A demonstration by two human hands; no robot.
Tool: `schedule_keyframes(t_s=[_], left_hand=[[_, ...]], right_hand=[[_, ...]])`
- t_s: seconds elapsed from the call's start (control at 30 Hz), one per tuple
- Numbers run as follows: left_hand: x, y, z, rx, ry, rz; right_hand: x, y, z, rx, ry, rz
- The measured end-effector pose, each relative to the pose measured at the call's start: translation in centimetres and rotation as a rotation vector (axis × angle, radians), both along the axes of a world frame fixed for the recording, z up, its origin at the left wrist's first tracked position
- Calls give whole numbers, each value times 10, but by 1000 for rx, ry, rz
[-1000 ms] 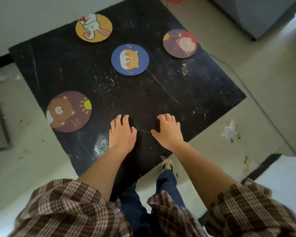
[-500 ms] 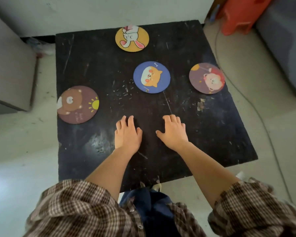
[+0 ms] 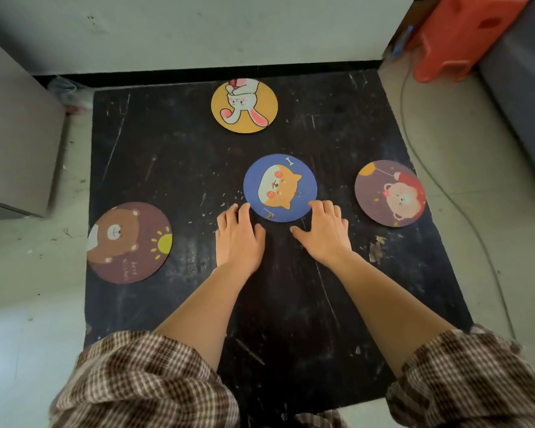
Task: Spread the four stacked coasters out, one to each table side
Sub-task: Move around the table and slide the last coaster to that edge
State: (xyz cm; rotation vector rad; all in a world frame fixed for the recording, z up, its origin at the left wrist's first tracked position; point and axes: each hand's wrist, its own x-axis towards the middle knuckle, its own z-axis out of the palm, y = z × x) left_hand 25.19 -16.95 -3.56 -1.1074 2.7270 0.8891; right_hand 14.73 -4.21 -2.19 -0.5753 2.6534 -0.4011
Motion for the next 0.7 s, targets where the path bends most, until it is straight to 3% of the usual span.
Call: schedule_keyframes(t_s=[0.3, 0.5, 0.7], left_hand=[[-40, -20, -7, 49, 78, 158], [-61, -21, -4, 252, 228, 428], [-78, -30, 4, 348, 176, 603]], right_hand=[[-39, -18, -7, -80, -68, -152], [-41, -22, -14, -122, -158, -298], [-42, -25, -15, -212, -239, -403]])
